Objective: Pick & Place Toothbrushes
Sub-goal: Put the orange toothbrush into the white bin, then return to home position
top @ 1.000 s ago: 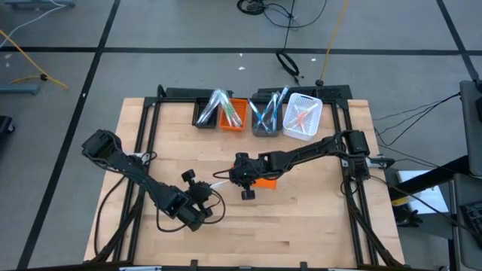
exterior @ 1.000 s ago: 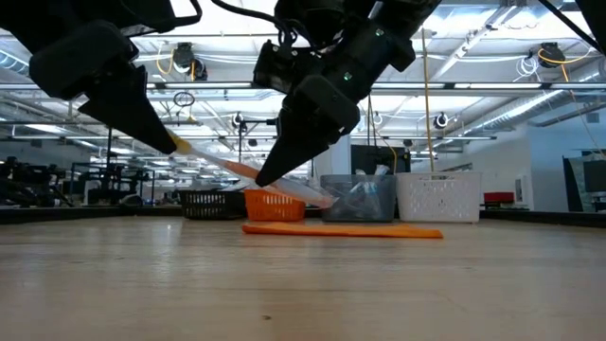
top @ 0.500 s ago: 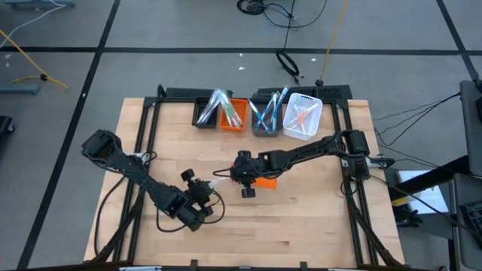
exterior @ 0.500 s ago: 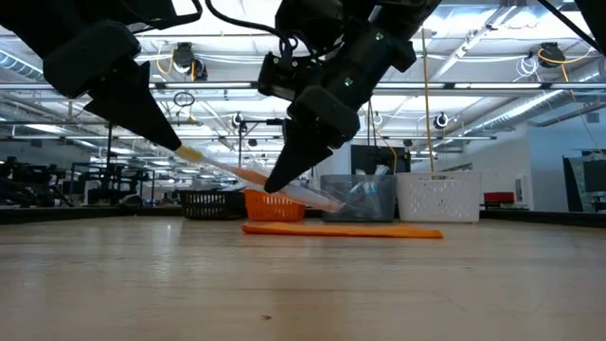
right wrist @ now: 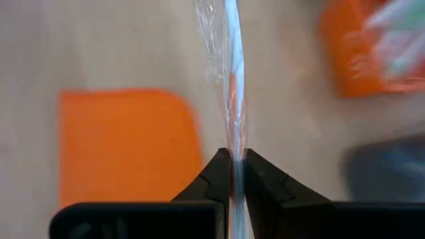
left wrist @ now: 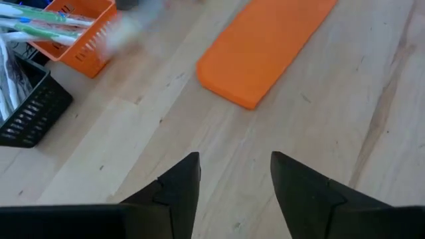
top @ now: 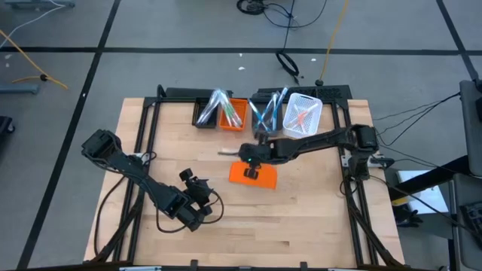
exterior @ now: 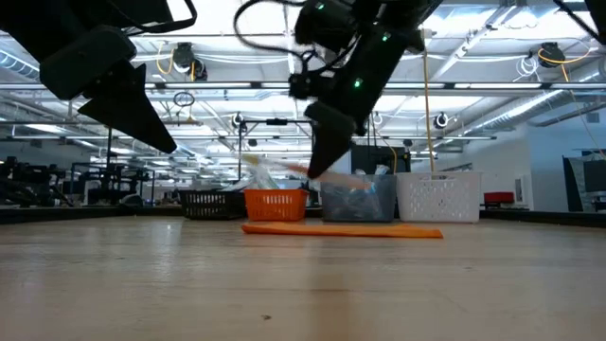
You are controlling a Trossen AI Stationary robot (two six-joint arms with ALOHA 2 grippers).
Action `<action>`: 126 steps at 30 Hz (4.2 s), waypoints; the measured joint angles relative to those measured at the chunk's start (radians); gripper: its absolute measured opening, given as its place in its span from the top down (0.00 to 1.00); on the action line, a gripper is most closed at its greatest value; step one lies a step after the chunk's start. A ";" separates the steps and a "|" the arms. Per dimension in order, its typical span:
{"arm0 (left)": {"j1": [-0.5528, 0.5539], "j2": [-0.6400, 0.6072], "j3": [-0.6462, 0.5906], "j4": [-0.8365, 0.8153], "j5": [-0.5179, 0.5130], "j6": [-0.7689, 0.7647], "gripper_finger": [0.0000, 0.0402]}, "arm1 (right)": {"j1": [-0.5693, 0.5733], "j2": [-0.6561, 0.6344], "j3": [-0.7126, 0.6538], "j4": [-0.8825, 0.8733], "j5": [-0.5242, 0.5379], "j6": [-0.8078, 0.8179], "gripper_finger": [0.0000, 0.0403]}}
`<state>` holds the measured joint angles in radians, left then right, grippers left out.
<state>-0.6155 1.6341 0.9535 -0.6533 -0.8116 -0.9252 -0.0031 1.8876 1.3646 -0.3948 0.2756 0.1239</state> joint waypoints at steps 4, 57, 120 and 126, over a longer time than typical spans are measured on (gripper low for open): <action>-0.002 0.000 0.000 0.000 0.000 0.000 0.54 | -0.024 -0.093 -0.067 0.022 0.073 0.081 0.96; 0.008 -0.001 0.000 0.038 -0.001 0.002 0.54 | -0.560 -0.695 -0.727 0.206 0.348 0.376 0.96; 0.147 -0.517 -0.386 0.532 -0.082 0.477 0.54 | 0.203 -1.004 -0.879 0.632 0.418 -0.017 0.78; 0.219 -0.641 -0.535 0.775 0.024 0.631 0.54 | 0.301 -1.053 -0.990 0.814 0.457 -0.088 0.78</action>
<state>-0.3967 0.9927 0.4188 0.1214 -0.7878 -0.2944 0.2977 0.8344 0.3743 0.4193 0.7322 0.0356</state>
